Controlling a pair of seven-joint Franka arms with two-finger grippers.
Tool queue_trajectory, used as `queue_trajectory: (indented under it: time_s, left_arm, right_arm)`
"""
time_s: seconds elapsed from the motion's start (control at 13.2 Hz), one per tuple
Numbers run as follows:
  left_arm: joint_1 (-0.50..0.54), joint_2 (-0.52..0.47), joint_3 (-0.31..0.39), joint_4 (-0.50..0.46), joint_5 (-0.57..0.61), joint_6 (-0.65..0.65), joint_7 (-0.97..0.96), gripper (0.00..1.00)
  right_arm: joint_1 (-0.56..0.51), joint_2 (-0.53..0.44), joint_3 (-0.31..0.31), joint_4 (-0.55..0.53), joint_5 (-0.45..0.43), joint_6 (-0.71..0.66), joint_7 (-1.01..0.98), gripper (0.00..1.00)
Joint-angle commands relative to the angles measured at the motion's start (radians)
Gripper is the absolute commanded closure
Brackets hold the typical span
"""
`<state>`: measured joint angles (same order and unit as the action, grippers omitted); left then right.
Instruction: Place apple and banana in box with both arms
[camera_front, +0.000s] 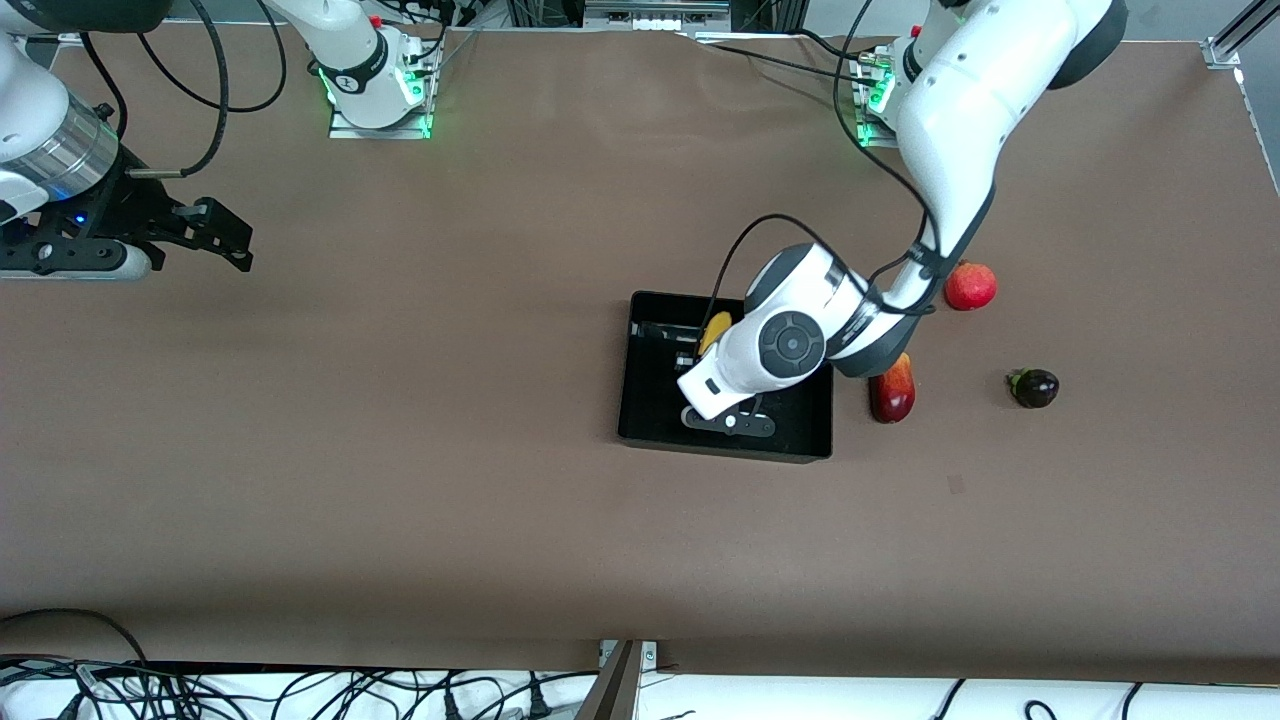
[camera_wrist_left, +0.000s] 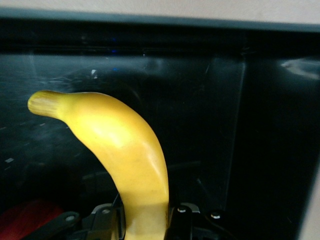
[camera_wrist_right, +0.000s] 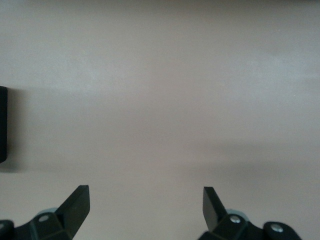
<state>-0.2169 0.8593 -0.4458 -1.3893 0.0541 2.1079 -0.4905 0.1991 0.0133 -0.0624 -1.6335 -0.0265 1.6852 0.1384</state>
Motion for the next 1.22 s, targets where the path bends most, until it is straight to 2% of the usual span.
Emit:
queue_trajectory:
  time_s: [0.0,0.08,0.23,0.3,0.61,0.91,0.99,1.06,1.14]
  left_arm:
    - [-0.022,0.030,0.009,0.009,0.000,0.038,-0.014,0.11]
    - [-0.013,0.026,0.010,0.010,0.001,0.035,-0.011,0.00]
    - [0.011,-0.006,0.010,0.016,0.000,0.018,-0.013,0.00]
    - [0.039,-0.050,0.010,0.019,0.001,-0.038,-0.013,0.00]
    - [0.165,-0.285,0.015,0.027,0.003,-0.320,-0.005,0.00]
    - [0.280,-0.474,0.006,0.029,0.061,-0.592,0.009,0.00]
    - [0.300,-0.521,0.010,0.026,0.056,-0.685,0.073,0.00]
    - [0.300,-0.567,0.025,0.015,0.062,-0.724,0.152,0.00]
    - [0.298,-0.630,0.076,-0.017,0.064,-0.724,0.233,0.00]
  right_arm:
    - [0.000,0.005,0.004,0.021,-0.004,-0.007,-0.002,0.00]
    - [0.000,0.005,0.004,0.021,-0.004,-0.009,0.000,0.00]
    - [0.000,0.005,0.004,0.021,-0.003,-0.004,0.000,0.00]
    - [0.000,0.005,0.004,0.021,-0.003,-0.002,0.001,0.00]
    - [0.002,0.005,0.006,0.021,0.000,-0.001,0.000,0.00]
    - [0.002,0.007,0.006,0.023,0.000,0.002,0.000,0.00]
    - [0.002,0.007,0.006,0.023,0.000,0.004,0.000,0.00]
    - [0.002,0.007,0.006,0.021,0.000,0.004,0.001,0.00]
    - [0.002,0.007,0.006,0.023,0.000,0.004,0.000,0.00]
